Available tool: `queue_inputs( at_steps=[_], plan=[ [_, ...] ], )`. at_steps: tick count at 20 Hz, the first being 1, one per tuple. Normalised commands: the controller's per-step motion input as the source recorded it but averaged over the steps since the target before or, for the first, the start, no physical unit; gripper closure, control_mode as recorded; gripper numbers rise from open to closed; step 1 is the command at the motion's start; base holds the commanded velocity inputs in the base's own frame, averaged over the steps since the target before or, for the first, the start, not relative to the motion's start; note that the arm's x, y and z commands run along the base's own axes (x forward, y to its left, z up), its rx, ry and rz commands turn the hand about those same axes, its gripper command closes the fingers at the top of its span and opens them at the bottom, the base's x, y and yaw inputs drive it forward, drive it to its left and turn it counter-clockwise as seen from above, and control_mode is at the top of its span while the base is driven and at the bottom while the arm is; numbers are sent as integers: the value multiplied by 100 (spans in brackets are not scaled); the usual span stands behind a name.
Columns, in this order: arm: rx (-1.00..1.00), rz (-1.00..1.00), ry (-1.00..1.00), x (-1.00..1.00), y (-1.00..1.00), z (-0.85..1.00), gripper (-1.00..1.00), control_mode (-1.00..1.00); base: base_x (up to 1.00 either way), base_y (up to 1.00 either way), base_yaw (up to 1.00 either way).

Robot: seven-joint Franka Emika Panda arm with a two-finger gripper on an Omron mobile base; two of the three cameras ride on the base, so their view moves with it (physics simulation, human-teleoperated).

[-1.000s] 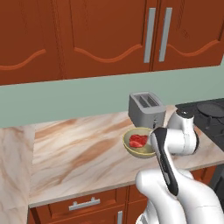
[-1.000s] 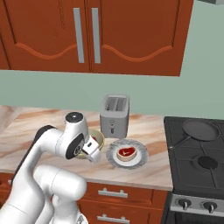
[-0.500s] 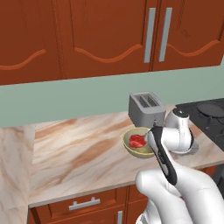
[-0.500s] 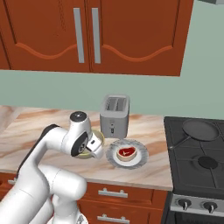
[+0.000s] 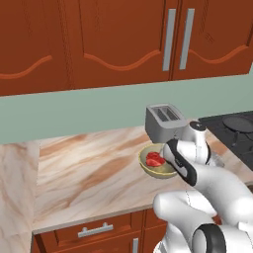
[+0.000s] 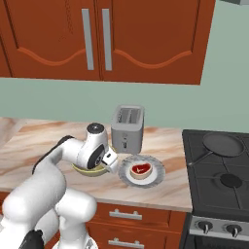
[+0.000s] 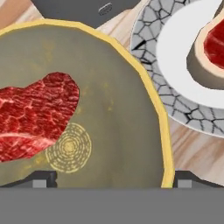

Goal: Place one of the steaks on the plate and the other in the bowl. Then place the bowl in the fridge.

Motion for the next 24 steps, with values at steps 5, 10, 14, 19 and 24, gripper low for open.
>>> queue_inputs(
  at_steps=[5, 10, 14, 19, 24],
  plan=[
    [3, 0, 0, 1, -9, -37, -100, -100, 0, 0, 0],
    [0, -1, 0, 0, -2, -29, -100, -100, 0, 0, 0],
    [0, -1, 0, 14, 0, -28, -100, -100, 0, 0, 0],
    [0, -1, 0, 14, 0, -18, -100, -100, 0, 0, 0],
    [0, 0, 0, 1, 1, -12, -100, -100, 0, 0, 0]
  ],
)
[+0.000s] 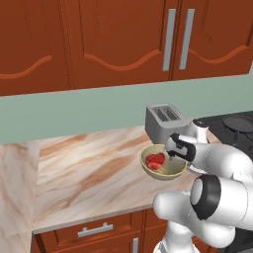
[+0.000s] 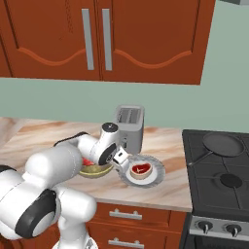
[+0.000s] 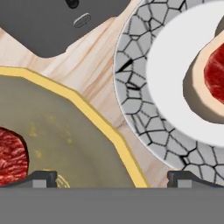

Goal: Place one of the steaks on the plate and the other in the bowl. Then place the bowl in the fridge.

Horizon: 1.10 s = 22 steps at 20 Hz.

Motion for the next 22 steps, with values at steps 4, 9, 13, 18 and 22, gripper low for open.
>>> queue_inputs(
  at_steps=[4, 9, 13, 18, 22],
  plan=[
    [0, 0, 0, 0, 10, -20, -100, -100, 0, 0, 0],
    [0, 0, 0, -5, 27, -21, 100, -100, 0, 0, 0],
    [0, 0, 0, -15, 51, -20, 100, -100, 0, 0, 0],
    [0, 0, 0, -25, 61, -44, 100, -100, 0, 0, 0],
    [0, 0, -5, -57, 17, -13, 100, -100, 0, 0, 0]
  ],
)
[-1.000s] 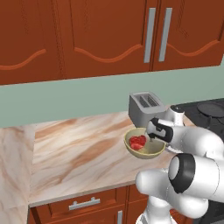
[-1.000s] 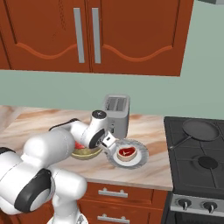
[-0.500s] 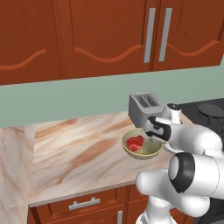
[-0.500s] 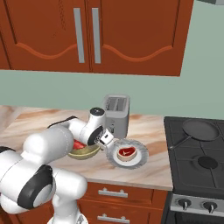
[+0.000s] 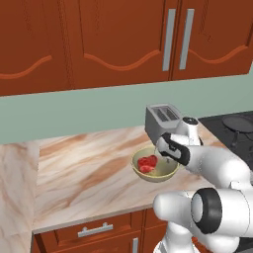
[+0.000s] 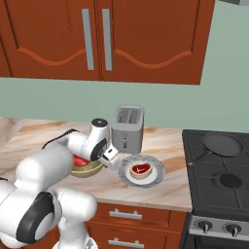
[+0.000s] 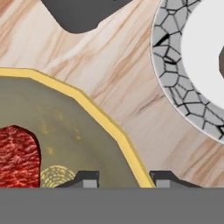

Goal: Place one of the steaks on the plate and the other in the bowl. Then place the bowl in the fridge.

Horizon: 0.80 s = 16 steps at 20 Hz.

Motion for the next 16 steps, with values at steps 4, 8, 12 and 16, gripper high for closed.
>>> queue_inputs(
  at_steps=[4, 8, 12, 16],
  plan=[
    [0, -4, -6, -83, 0, 0, 100, -100, 0, 0, 0],
    [3, -5, -9, -91, 0, 16, 100, -100, 0, 0, 0],
    [4, -9, -22, -87, -6, 33, 100, -100, 0, 0, 0],
    [0, -21, -41, -61, -1, 30, 100, -100, 0, 0, 0]
  ],
)
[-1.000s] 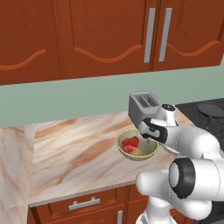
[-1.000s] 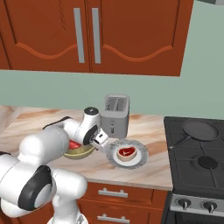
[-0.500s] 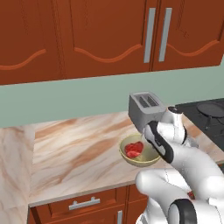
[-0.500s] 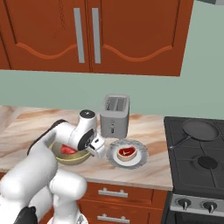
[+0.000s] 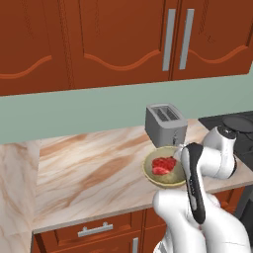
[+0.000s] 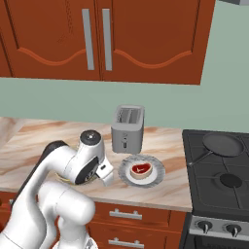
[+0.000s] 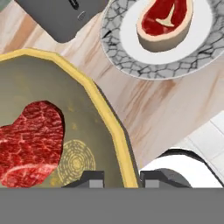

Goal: Place one of the steaks on the plate and the other in the bowl. Then place the bowl in the fridge.

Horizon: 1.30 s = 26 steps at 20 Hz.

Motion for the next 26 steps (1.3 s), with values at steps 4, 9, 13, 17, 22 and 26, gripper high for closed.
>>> queue_inputs(
  at_steps=[4, 9, 13, 17, 22, 26],
  plan=[
    [0, -30, -41, -27, 0, 24, 100, -100, 0, 0, 0],
    [1, -27, -20, -29, 0, 33, 100, -100, 0, 0, 0],
    [1, -26, -18, -40, 0, 28, 100, -100, 0, 0, 0],
    [3, -33, -14, -38, 1, 23, 100, -100, 0, 0, 0],
    [13, -29, -9, -36, 13, 21, 100, -100, 0, 0, 0],
    [13, -19, -14, -25, 42, 15, 100, -100, 0, 0, 0]
  ],
)
